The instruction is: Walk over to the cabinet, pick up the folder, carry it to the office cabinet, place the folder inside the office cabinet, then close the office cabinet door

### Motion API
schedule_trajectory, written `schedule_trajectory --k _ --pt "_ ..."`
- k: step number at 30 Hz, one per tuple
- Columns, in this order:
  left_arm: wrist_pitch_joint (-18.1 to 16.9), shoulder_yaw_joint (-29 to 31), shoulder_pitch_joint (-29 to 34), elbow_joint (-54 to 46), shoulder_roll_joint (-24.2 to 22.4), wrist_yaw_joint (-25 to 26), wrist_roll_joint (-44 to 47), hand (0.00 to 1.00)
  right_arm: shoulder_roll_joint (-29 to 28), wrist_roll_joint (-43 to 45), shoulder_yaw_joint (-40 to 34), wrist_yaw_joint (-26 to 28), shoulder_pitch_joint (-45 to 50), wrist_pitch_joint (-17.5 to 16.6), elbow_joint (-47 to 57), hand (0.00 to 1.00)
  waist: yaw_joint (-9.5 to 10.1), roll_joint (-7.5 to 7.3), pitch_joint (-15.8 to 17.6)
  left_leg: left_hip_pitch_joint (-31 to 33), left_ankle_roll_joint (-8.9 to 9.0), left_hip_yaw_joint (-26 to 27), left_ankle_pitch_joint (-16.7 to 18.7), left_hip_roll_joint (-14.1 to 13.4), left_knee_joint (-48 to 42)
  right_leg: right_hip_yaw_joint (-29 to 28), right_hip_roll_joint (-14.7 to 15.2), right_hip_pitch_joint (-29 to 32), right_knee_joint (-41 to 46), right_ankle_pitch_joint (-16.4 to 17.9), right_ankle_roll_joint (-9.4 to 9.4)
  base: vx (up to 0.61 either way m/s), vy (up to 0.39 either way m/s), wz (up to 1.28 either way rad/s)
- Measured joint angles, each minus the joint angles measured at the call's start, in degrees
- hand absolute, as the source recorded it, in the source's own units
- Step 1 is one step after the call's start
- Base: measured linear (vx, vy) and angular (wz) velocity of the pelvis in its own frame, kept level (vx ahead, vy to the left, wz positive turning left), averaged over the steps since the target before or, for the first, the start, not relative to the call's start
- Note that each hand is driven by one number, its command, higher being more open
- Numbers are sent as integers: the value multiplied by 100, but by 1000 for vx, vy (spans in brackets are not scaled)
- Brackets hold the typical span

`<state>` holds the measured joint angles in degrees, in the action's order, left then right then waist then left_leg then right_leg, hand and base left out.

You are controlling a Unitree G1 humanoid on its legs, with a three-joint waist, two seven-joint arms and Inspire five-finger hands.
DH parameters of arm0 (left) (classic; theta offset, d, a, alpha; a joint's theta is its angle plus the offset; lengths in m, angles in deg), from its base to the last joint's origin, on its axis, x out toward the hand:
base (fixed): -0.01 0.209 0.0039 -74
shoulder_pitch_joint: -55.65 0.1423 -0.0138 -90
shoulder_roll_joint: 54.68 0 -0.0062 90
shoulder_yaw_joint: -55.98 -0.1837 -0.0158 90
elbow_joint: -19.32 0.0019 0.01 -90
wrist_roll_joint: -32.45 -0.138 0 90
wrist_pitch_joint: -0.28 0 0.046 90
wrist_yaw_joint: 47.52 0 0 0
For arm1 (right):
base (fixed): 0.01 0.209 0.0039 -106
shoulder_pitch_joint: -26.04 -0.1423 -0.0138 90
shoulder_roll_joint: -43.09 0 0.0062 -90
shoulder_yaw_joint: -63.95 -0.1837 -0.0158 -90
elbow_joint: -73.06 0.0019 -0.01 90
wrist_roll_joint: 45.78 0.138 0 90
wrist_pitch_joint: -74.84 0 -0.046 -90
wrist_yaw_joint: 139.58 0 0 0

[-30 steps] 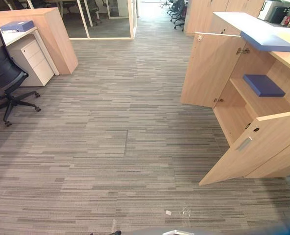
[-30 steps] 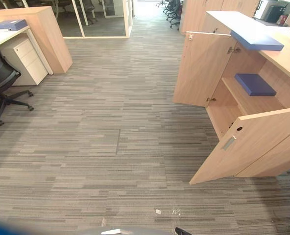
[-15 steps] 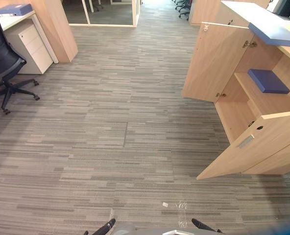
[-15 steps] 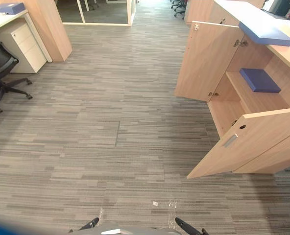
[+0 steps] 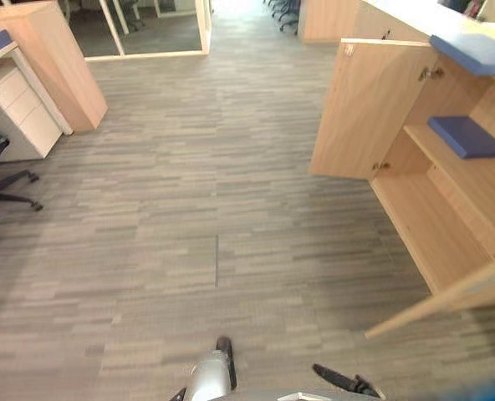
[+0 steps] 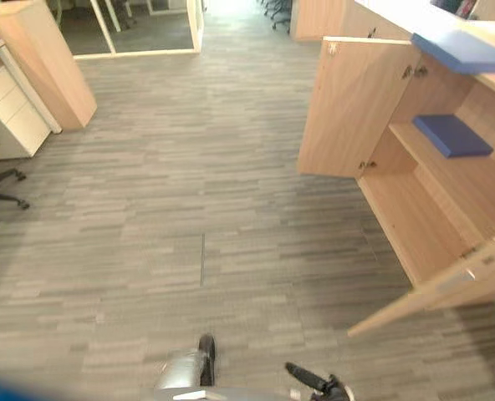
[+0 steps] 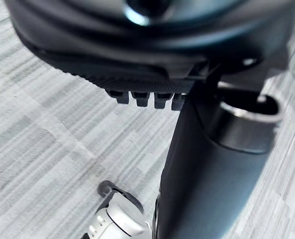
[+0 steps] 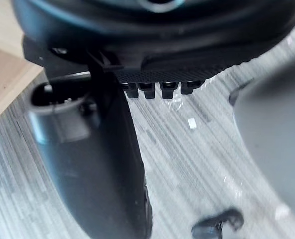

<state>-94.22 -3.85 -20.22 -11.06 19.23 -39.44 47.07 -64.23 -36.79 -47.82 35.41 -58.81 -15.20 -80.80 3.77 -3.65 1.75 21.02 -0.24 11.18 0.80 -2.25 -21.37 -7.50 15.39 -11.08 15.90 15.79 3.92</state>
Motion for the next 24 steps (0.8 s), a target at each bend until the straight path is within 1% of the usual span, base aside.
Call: schedule_trajectory --k 1,2,3,4,5,6,7,8,9,10,11,12,13,14,15,16,17,18,19,20,21,22,23,24 --pt "-1 3 -59 32 43 25 62 100 -32 2 -343 -19 -100 1 -129 100 30 -98 54 -501 -204 214 237 243 41 -256 183 160 970 -323 72 528 370 -22" --pt "-1 3 -59 32 51 28 67 100 -32 3 -389 -20 -112 2 -145 100 29 -116 70 -619 -238 247 275 292 93 -306 214 233 1256 -427 52 496 352 -41" --pt "-1 -29 -42 32 83 35 68 100 -28 1 -478 -28 -123 0 -164 100 1 -122 97 -1131 -315 351 426 519 358 -479 315 646 2407 -1101 -95 368 282 -25" --pt "-4 -58 -36 31 95 34 68 100 -23 3 -494 -31 -108 -4 -152 100 -24 -145 70 -1318 -358 384 499 619 467 -506 368 872 2928 -1573 -160 481 381 -29" --pt "-32 -113 -68 24 113 62 77 100 -36 9 -479 -53 -121 -16 0 100 -122 -144 60 -1691 -418 475 640 799 664 -387 559 1439 4036 -2391 -604 358 281 -19" --pt "-45 -135 -147 22 130 83 73 100 -32 13 -424 -62 -129 -28 102 100 -173 -149 89 -1934 -430 492 673 869 828 -85 695 1802 4609 -2317 -757 342 251 -20" --pt "-40 -185 -201 29 133 107 57 100 -23 13 -406 -71 -138 -38 163 100 -207 -131 126 -2123 -427 493 679 876 970 174 747 1998 4894 -2192 -867 264 149 -26" --pt "-43 -306 -249 20 139 126 39 100 -29 15 -395 -150 -167 -78 259 100 -259 -57 192 -2497 -421 515 680 821 1250 689 733 2258 5208 -1903 -904 333 149 -41" --pt "-31 -404 -286 26 150 147 39 100 -58 16 -353 -208 -173 -113 340 100 -302 -6 236 -2801 -387 573 699 734 1439 1114 610 2471 5234 -1466 -722 402 121 -43" --pt "-29 -474 -324 24 163 158 35 100 -74 16 -323 -227 -173 -139 358 100 -336 13 265 -2931 -357 592 717 682 1507 1316 514 2562 5141 -1205 -563 376 33 -33" --pt "-29 -663 -478 -5 176 193 3 100 -78 19 -200 -264 -187 -141 487 100 -416 64 378 -3136 -280 612 764 558 1601 1738 235 2743 4624 -723 -299 357 -44 -15" --pt "-34 -788 -574 -111 165 225 -86 100 -88 64 -191 -285 -181 -140 585 100 -437 87 501 -3271 -256 636 778 503 1622 1988 106 2743 4059 -544 -197 271 -74 -9" --pt "-43 -875 -622 -203 137 253 -152 100 -94 82 -189 -310 -172 -139 631 100 -450 95 551 -3342 -200 654 812 456 1627 2181 39 2734 3605 -487 -193 253 -93 -7" --pt "-58 -935 -668 -389 30 303 -282 100 -112 135 -175 -358 -132 -142 720 100 -452 108 605 -3448 -115 697 874 403 1684 2540 -32 2709 2729 -494 -210 227 -98 -10" --pt "-109 -959 -697 -553 -106 367 -392 100 -142 214 -171 -395 -95 -144 779 100 -449 102 610 -3568 -33 739 961 374 1782 2759 -93 2672 1911 -575 -275 228 -110 -12" --pt "-127 -962 -701 -626 -155 380 -427 100 -152 239 -173 -403 -75 -144 801 100 -446 92 621 -3635 27 751 1015 362 1810 2810 -117 2648 1597 -650 -356 247 -151 -14" --pt "-171 -971 -700 -668 -206 435 -526 100 -149 259 -187 -416 -38 -148 809 100 -452 95 631 -3772 155 762 1178 285 1769 2871 -151 2578 1306 -926 -535 315 -221 -21" --pt "-169 -964 -724 -655 -322 529 -532 100 -103 266 -174 -424 -29 -150 832 100 -460 198 653 -3902 294 801 1349 39 1666 2964 -388 2471 1364 -792 -688 335 -245 -20" --pt "-168 -959 -716 -653 -392 557 -538 100 -67 246 -172 -419 -14 -156 862 100 -464 306 643 -3933 362 820 1401 -99 1631 3006 -528 2419 1345 -672 -663 392 -281 -14" --pt "-157 -1003 -692 -610 -418 534 -535 100 -42 247 -183 -438 6 -176 902 100 -459 434 653 -3954 411 822 1437 -287 1450 3066 -743 2322 1283 -478 -698 331 -233 -6" --pt "-161 -988 -689 -628 -420 529 -533 100 -44 253 -188 -442 9 -183 900 100 -466 436 673 -3889 425 818 1445 -404 1224 3087 -846 2253 1227 -426 -722 445 -342 -10" --pt "-163 -818 -684 -659 -430 529 -513 100 -70 275 -189 -461 43 -176 896 100 -476 413 670 -3485 494 686 1507 -739 232 3115 -1083 2062 963 -394 -781 538 -462 -19" --pt "-164 -553 -672 -664 -447 527 -506 100 -91 296 -192 -499 69 -171 909 100 -469 425 685 -2938 395 438 1416 -1108 -1140 3102 -1371 1793 643 -429 -908 450 -402 -30" --pt "-155 -416 -638 -641 -454 521 -502 100 -83 293 -190 -518 74 -164 904 100 -455 455 701 -2665 265 274 1242 -1288 -1845 3052 -1543 1636 497 -427 -962 508 -387 -64"
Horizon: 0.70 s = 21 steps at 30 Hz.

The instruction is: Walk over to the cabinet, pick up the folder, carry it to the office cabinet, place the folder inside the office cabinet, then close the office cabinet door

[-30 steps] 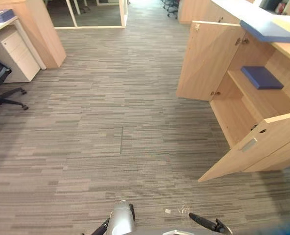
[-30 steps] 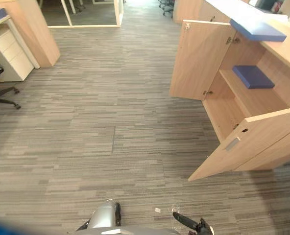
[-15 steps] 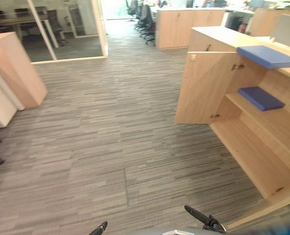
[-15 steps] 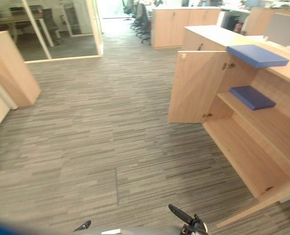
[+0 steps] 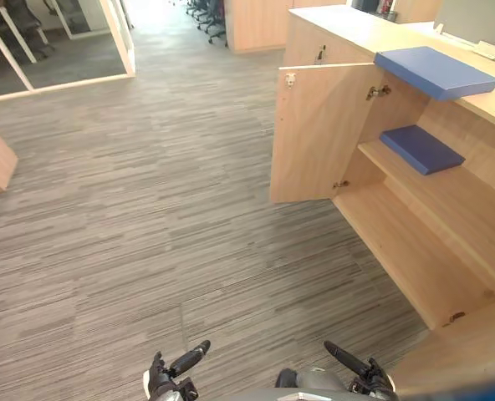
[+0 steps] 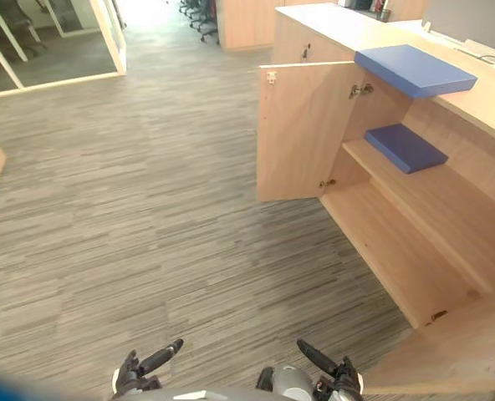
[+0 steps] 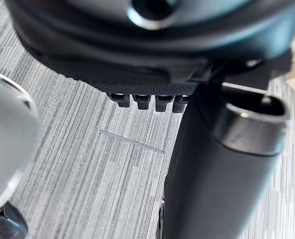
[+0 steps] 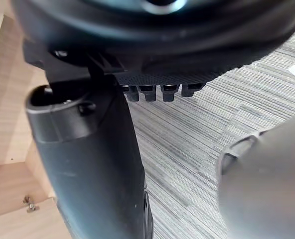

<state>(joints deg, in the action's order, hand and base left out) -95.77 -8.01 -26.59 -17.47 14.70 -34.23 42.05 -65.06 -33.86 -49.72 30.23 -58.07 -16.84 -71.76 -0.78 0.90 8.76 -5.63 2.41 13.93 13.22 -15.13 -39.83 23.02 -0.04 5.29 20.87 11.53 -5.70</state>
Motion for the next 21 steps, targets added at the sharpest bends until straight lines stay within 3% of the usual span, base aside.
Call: schedule_trajectory --k 1,2,3,5,8,10,12,14,15,16,18,19,21 --pt "52 182 67 43 -17 -41 50 100 22 2 -2 -12 21 11 -12 100 53 67 39 435 -124 -242 -140 -301 -1255 -188 -316 -294 -187 55 -110 317 -174 -87" --pt "101 339 91 36 -16 -71 210 100 32 2 -7 -10 28 19 -28 100 94 74 45 697 -120 -353 -141 -469 -1970 -352 -485 -462 -261 102 -178 482 -199 -114" --pt "113 447 102 29 15 -84 300 100 32 17 -7 -12 21 31 -116 100 131 45 46 1002 -91 -395 -117 -522 -2557 -585 -599 -661 -357 156 -235 410 -65 -105" --pt "109 453 79 -30 90 -159 358 100 23 46 7 -16 -16 70 -218 100 194 -98 101 1522 -87 -382 -92 -384 -2749 -1026 -629 -1013 -631 174 -233 447 -36 -103" --pt "105 432 55 -61 111 -169 363 100 27 57 17 -17 -25 137 -239 100 300 -122 117 2087 0 -536 130 26 -1938 -1571 -533 -1411 -884 171 -158 371 56 -101" --pt "103 394 70 -58 129 -160 364 100 28 61 64 -10 -31 147 -291 100 363 -168 130 2193 73 -818 224 470 -662 -1911 -350 -1573 -907 254 -4 416 170 -103" --pt "61 402 97 -62 91 -123 362 100 35 61 73 5 -55 143 -357 100 367 -171 118 2187 202 -1628 40 945 1050 -2333 -159 -1778 -895 421 286 397 255 -96" --pt "24 407 172 -51 21 -121 362 100 75 60 73 17 -18 132 -353 100 383 -71 23 2191 163 -2052 -277 944 1599 -2615 -127 -1877 -848 590 534 445 358 -111" --pt "29 484 280 -6 -18 -132 364 100 83 60 79 15 39 115 -352 100 436 -24 -133 2176 274 -1921 -788 877 1452 -2827 -65 -1892 -747 750 702 474 406 -126" --pt "42 569 312 21 8 -141 370 100 33 62 79 16 60 114 -362 100 465 -84 -221 2185 291 -1751 -690 900 1309 -2905 48 -1853 -641 826 800 534 475 -135" --pt "33 702 307 53 110 -104 363 100 -92 58 72 81 126 117 -338 100 595 -367 -380 1852 52 -972 -323 971 1298 -2956 495 -1169 713 847 925 448 447 -139" --pt "34 699 293 55 139 -108 364 100 -120 60 63 91 126 113 -330 100 644 -423 -373 1698 -14 -794 -265 1022 1342 -2951 612 -924 1275 793 934 304 338 -123" --pt "35 536 160 120 247 -113 341 100 -143 58 -36 125 133 115 -302 100 564 -503 -320 1105 -246 -374 -125 1304 1517 -2644 1181 -141 3233 281 521 263 261 -65"
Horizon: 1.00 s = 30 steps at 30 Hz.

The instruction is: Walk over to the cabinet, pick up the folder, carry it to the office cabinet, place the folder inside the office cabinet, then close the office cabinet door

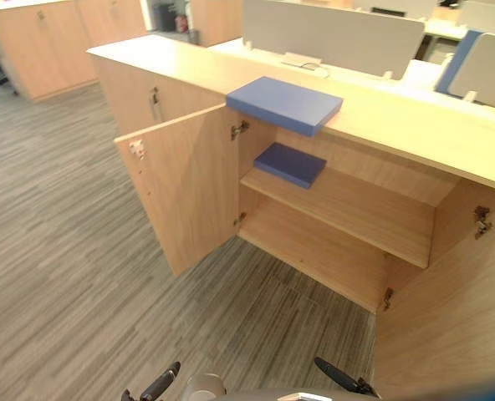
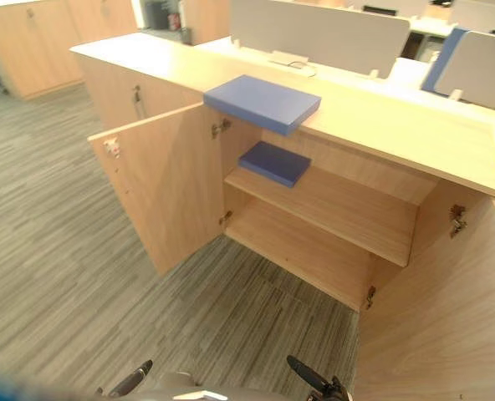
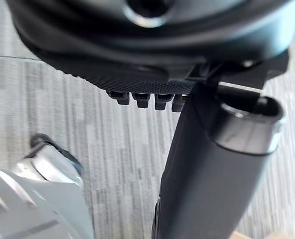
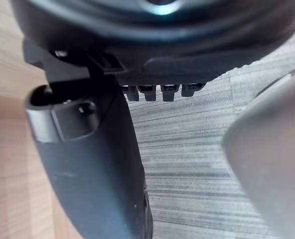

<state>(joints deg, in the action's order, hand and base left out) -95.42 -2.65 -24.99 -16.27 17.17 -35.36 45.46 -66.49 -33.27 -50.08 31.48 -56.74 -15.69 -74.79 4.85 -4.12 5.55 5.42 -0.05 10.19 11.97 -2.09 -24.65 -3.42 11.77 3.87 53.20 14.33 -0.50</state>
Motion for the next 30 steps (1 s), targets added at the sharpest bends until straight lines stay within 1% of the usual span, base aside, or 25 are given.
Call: schedule_trajectory --k 1,2,3,4,5,6,7,8,10,11,12,14,16,17,19,20,21,22,23,24,25,27,28,29,30 --pt "-9 -89 -44 -5 0 1 -15 100 16 25 -55 9 -7 0 5 100 -39 26 20 -105 -49 46 29 47 53 185 164 120 239 -70 -81 192 197 -25" --pt "-12 -269 -145 -9 -1 -10 -37 100 42 23 -141 13 -39 -7 3 100 -114 102 41 -305 -117 112 78 68 169 644 422 325 367 -178 -156 118 136 -23" --pt "-12 -356 -194 -14 0 -14 -74 100 59 23 -143 11 -62 -14 1 100 -122 130 53 -403 -126 171 92 59 247 849 496 412 299 -261 -117 133 126 -45" --pt "-12 -477 -261 -36 0 -17 -186 100 86 31 -129 7 -101 -27 3 100 -164 167 81 -571 -146 306 156 0 368 1138 507 571 128 -307 -61 124 54 -69" --pt "-7 -604 -234 -33 -1 -9 -243 100 96 115 -125 -3 -135 -61 16 100 -228 214 97 -736 -95 453 192 -100 468 1399 416 699 -86 -235 52 119 12 -75" --pt "-5 -676 -214 -33 -7 -6 -243 100 94 169 -128 -16 -126 -74 56 100 -257 238 104 -818 -72 538 211 -159 526 1529 351 752 -224 -170 147 128 -41 -84" --pt "-4 -764 -178 -34 -30 -6 -242 100 94 303 -124 -52 -122 -109 71 100 -275 275 127 -1005 -62 693 214 -241 706 1790 228 789 -695 -49 216 155 -88 -75" --pt "-8 -799 -182 -37 -34 -5 -242 100 92 427 -125 -108 -117 -122 76 100 -323 293 162 -1154 -10 808 217 -323 856 1989 123 798 -1270 -30 248 222 -154 -68" --pt "-11 -800 -187 -36 -32 -2 -246 100 72 611 -102 -139 -122 -172 86 100 -394 283 211 -1310 174 839 251 -391 926 2047 18 780 -2013 -64 268 280 -231 -27" --pt "-5 -815 -204 1 -92 7 -259 100 142 686 -69 -141 -124 -206 81 100 -427 329 260 -1433 333 795 282 -535 993 2140 -157 596 -2176 -140 -5 315 -254 -9" --pt "-9 -858 -185 -18 -122 -8 -308 100 187 662 -56 -142 -99 -230 80 100 -425 420 272 -1508 390 754 231 -590 1160 2179 -255 580 -2174 -80 -38 323 -253 -3" --pt "-15 -901 -252 -28 -221 -19 -438 100 234 655 -46 -145 -105 -253 81 100 -422 475 304 -1643 556 680 87 -631 1474 2258 -361 585 -2116 90 -144 270 -186 11" --pt "-14 -918 -326 -24 -231 -28 -472 100 243 656 -46 -170 -112 -242 70 100 -425 496 293 -1695 555 563 20 -759 1633 2416 -485 502 -2159 175 -191 252 -224 27" --pt "-13 -918 -359 -30 -232 -38 -473 100 234 639 -46 -175 -107 -224 49 100 -425 519 276 -1703 560 432 15 -875 1589 2531 -593 347 -2292 210 -211 186 -205 35" --pt "-17 -854 -360 -134 -225 -44 -473 100 174 583 -61 -179 -102 -222 29 100 -438 453 280 -1523 558 268 40 -1020 1012 2652 -697 58 -2579 279 -219 189 -214 38" --pt "-18 -768 -364 -253 -225 -64 -470 100 146 570 -57 -175 -77 -215 28 100 -455 403 287 -1059 520 60 95 -1148 7 2706 -748 -115 -2767 289 -227 166 -197 25" --pt "-22 -734 -351 -323 -244 -69 -467 100 184 566 -58 -166 -39 -211 70 100 -404 460 307 -363 397 -194 9 -1405 -1539 2729 -891 -311 -2910 299 -246 117 -125 12" --pt "-21 -737 -343 -321 -243 -71 -468 100 195 566 -58 -167 -26 -211 80 100 -391 482 305 -248 377 -226 -30 -1453 -1808 2728 -924 -338 -2925 306 -256 121 -40 -16" --pt "-4 -740 -245 -315 -235 -70 -466 100 225 580 -44 -176 -12 -220 80 100 -368 546 305 88 331 -319 -117 -1652 -2654 2687 -1035 -511 -2977 361 -288 145 32 -24" --pt "3 -740 -137 -351 -214 -71 -451 100 224 601 9 -207 -16 -217 81 100 -368 525 310 332 325 -272 -77 -1755 -3191 2639 -1078 -685 -3063 404 -295 160 53 -24" --pt "-3 -736 -112 -391 -195 -61 -445 100 227 594 65 -223 -9 -221 79 100 -352 501 313 455 306 -248 -48 -1763 -3336 2605 -1084 -760 -3116 430 -314 180 75 -19" --pt "-8 -741 -110 -526 -156 -12 -440 100 215 577 186 -240 -2 -188 64 100 -239 421 314 747 319 -120 105 -1747 -3324 2444 -1063 -920 -3294 418 -283 173 103 -35" --pt "-42 -741 -115 -584 -157 -7 -440 100 208 566 276 -246 -26 -182 64 100 -158 362 324 839 340 -56 214 -1672 -2946 2299 -970 -970 -3330 368 -190 225 183 -67" --pt "-62 -741 -106 -583 -140 -3 -441 100 176 566 274 -248 -94 -176 62 100 -138 303 358 840 356 -30 277 -1527 -2333 2139 -832 -1032 -3366 345 -135 235 206 -71" --pt "-61 -743 -115 -578 -139 -1 -441 100 162 565 274 -256 -127 -176 61 100 -140 280 368 829 371 -34 286 -1428 -1978 2049 -740 -1054 -3389 332 -96 258 247 -70"
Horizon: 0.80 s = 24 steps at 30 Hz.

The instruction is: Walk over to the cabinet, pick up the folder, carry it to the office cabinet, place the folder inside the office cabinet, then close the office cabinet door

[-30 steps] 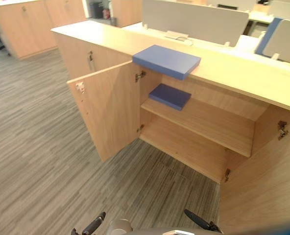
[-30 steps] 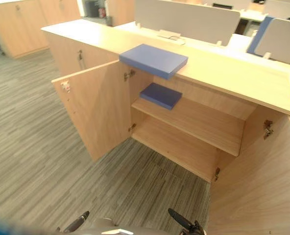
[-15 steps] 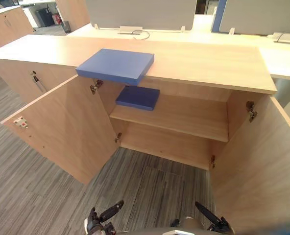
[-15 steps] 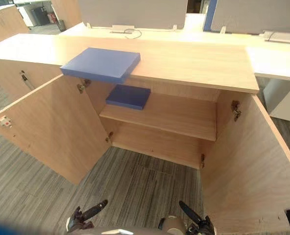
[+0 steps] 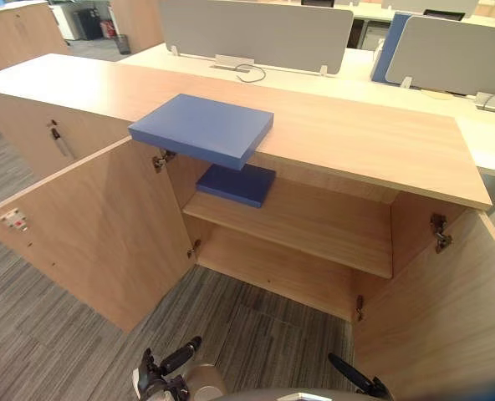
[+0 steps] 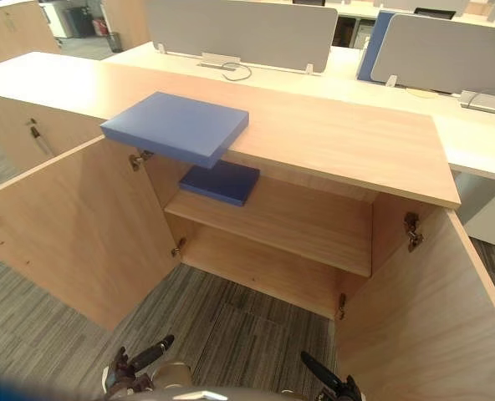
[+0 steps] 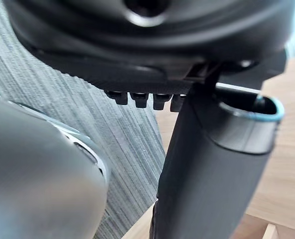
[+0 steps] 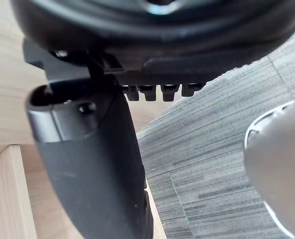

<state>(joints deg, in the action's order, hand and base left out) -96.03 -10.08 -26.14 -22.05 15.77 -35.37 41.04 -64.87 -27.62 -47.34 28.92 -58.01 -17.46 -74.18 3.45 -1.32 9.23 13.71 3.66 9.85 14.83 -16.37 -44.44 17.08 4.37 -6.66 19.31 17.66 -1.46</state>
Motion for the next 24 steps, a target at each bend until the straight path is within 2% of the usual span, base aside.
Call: schedule_trajectory --k 1,2,3,4,5,6,8,9,11,13,14,15,16,17,19,20,21,22,23,24 --pt "1 -19 -17 5 -8 -5 -13 100 -9 -5 1 3 -47 0 0 100 -1 -22 14 -20 34 -88 -26 198 787 -167 173 -49 -82 -38 149 331 375 -73" --pt "-1 -26 -8 15 -39 6 -13 100 16 -9 5 6 -70 -1 5 100 3 10 -4 -88 23 -285 -303 387 1640 -342 300 -81 -125 -56 331 353 413 -72" --pt "-8 -25 12 44 -87 17 -14 100 53 -10 5 6 -62 -1 11 100 2 81 -46 -129 -5 -438 -588 440 2036 -416 327 -103 -147 -60 423 386 489 -69" --pt "-8 -30 -20 240 -68 13 19 100 155 -15 -6 2 -75 1 -44 100 13 222 -125 -192 297 -665 -1214 515 2374 -563 342 -180 -214 -39 656 320 404 -39" --pt "-10 -24 -69 328 63 46 32 100 57 -18 2 3 -104 37 -125 100 -38 -5 -190 -286 201 -568 -1162 746 2423 -692 595 -210 -313 -113 806 306 379 -29" --pt "-84 -20 -59 340 116 62 20 100 -71 -22 -2 7 -98 46 -129 100 -60 -114 -233 -344 165 -477 -1141 881 2519 -752 735 -215 -384 -221 774 213 248 -10" --pt "-89 -31 -68 417 203 52 -25 100 -137 -21 2 62 -131 49 -164 100 -46 -207 -315 -488 100 -307 -1103 1014 2638 -886 891 -256 -522 -535 867 209 248 -29" --pt "-80 -36 -64 484 207 46 -27 100 -161 -24 -2 96 -171 41 -151 100 -44 -186 -342 -642 48 -187 -1082 1069 2761 -1007 964 -246 -521 -722 934 195 254 -44" --pt "-70 -81 -65 556 195 30 -33 100 -157 -70 -3 149 -192 40 -127 100 -31 -149 -360 -926 -50 20 -1078 1187 2998 -1212 1111 -182 -299 -860 1022 94 209 -46" --pt "-63 -234 -63 561 181 11 -45 100 -124 -242 4 172 -200 49 -64 100 -32 -74 -320 -1207 -185 213 -1040 1313 3170 -1486 1281 131 408 -873 1011 17 193 -46" --pt "-62 -300 -67 554 167 -16 -131 100 -35 -257 9 215 -195 60 -12 100 -32 -8 -281 -1355 -248 324 -999 1411 3281 -1668 1391 507 1174 -945 902 -24 153 -42" --pt "-65 -320 -66 543 123 -25 -164 100 -3 -259 4 221 -192 53 71 100 -33 22 -248 -1494 -264 405 -957 1497 3399 -1790 1487 845 1789 -1065 707 -19 195 -41" --pt "-62 -324 -44 558 116 -16 -170 100 16 -257 6 221 -173 3 146 100 -75 81 -218 -1681 -277 466 -953 1580 3537 -1747 1621 1109 2352 -1261 393 -2 129 -29" --pt "-62 -324 -42 555 117 -16 -171 100 17 -258 15 220 -160 -37 151 100 -94 76 -225 -1762 -284 499 -948 1602 3601 -1713 1670 1170 2501 -1324 316 6 116 -27" --pt "-68 -320 9 541 119 -14 -197 100 35 -258 193 210 -107 -108 143 100 -95 52 -263 -1954 -307 558 -938 1608 3803 -1473 1765 1186 2651 -1244 368 17 20 -25" --pt "-67 -321 -1 544 112 -24 -233 100 47 -284 267 218 -114 -127 134 100 -116 54 -269 -1984 -309 534 -940 1543 3871 -1256 1692 1216 2574 -931 469 108 -114 -24" --pt "-66 -320 -46 559 105 -27 -239 100 58 -286 278 219 -134 -138 124 100 -128 84 -250 -1962 -312 508 -945 1406 3871 -1061 1485 1260 2363 -477 586 127 -168 -19" --pt "-63 -316 -58 575 95 -27 -239 100 64 -285 270 220 -140 -130 131 100 -136 106 -236 -1953 -298 491 -952 1311 3861 -976 1326 1267 2195 -309 608 159 -278 -11" --pt "-66 -279 -75 610 82 -36 -240 100 69 -285 279 229 -181 -84 106 100 -163 140 -213 -1918 -230 439 -944 1106 3791 -952 935 1265 1671 -121 620 105 -247 3" --pt "-66 -264 -73 641 95 -47 -240 100 72 -285 280 227 -174 -69 85 100 -173 125 -215 -1898 -147 397 -940 1043 3752 -982 771 1235 1253 -125 622 156 -318 33"
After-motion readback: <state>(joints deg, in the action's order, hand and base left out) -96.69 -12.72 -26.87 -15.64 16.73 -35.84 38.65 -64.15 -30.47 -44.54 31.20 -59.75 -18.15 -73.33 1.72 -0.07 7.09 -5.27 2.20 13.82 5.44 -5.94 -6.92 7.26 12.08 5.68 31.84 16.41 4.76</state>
